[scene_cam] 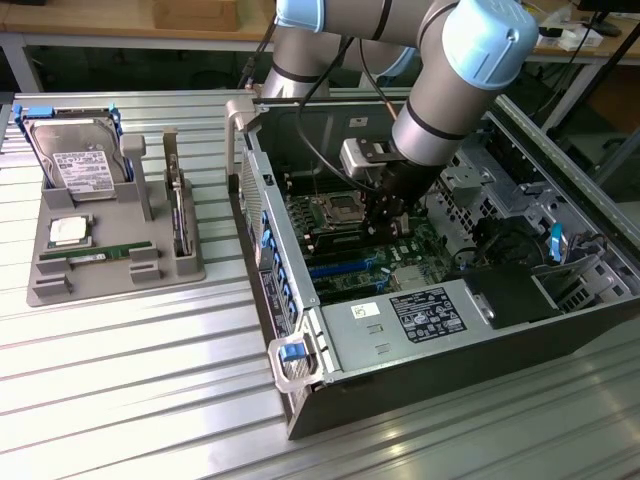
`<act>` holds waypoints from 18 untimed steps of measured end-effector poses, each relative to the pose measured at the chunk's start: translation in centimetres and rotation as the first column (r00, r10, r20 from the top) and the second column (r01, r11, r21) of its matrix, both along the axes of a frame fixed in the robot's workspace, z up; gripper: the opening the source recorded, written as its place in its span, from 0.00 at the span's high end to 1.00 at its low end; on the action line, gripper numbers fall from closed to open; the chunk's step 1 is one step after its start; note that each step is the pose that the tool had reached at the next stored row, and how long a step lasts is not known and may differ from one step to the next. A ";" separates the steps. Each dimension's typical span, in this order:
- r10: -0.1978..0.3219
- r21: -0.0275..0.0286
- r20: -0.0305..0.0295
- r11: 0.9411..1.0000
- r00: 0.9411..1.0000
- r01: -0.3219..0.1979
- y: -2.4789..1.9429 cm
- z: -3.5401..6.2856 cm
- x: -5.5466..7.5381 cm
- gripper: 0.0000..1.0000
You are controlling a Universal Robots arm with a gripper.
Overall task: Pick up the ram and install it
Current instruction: 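Insert the ram into the slot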
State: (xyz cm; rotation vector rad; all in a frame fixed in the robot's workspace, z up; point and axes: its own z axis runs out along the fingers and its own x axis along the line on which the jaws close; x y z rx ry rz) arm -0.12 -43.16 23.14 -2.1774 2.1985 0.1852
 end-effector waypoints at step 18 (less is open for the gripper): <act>0.008 0.000 0.001 1.000 1.000 -0.008 0.00 -0.17 0.0 0.87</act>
